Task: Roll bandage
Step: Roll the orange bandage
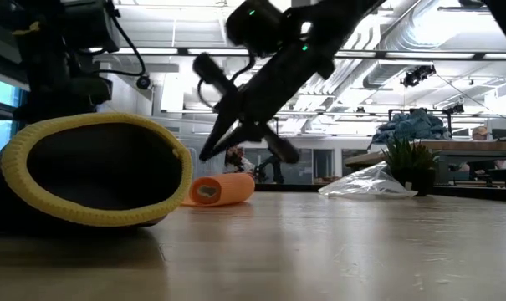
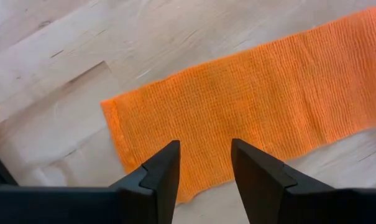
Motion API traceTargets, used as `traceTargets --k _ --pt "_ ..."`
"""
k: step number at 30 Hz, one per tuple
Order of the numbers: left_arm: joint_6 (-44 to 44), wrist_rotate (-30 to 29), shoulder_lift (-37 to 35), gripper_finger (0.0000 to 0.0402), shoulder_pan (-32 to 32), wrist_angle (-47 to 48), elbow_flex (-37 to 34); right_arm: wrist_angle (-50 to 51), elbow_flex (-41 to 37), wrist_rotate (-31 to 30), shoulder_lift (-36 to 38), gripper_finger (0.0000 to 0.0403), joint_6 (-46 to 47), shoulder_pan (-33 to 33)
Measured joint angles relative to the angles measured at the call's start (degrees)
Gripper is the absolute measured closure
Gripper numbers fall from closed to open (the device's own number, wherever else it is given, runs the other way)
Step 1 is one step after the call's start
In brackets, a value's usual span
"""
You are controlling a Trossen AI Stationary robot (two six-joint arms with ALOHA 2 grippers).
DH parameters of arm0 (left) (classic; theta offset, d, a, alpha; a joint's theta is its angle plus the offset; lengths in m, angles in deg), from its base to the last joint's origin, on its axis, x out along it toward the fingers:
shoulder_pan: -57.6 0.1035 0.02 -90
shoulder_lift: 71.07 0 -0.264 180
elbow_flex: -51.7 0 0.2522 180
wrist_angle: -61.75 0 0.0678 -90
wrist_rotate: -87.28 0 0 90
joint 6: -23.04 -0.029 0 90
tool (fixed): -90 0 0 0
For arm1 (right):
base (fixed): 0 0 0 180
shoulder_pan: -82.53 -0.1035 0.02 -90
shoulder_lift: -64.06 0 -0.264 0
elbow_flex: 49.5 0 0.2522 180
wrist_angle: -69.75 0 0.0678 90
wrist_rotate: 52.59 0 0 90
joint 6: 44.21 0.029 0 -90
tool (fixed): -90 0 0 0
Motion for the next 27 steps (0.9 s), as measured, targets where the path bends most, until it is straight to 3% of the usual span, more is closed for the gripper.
traceTargets --k 5,11,27 --pt "-0.02 0.24 0.02 0.0261 0.00 0.11 -0.01 3.33 6.11 0.01 -4.43 0.0403 -1.36 0.09" --pt "-0.02 0.24 0.07 0.0261 0.00 0.06 0.00 17.62 12.08 -1.52 -6.70 0.0403 -6.27 0.08" --pt "1.73 0.29 0.15 0.0261 0.00 -4.17 0.07 29.78 12.75 -1.46 -6.37 0.0403 -12.59 -0.50"
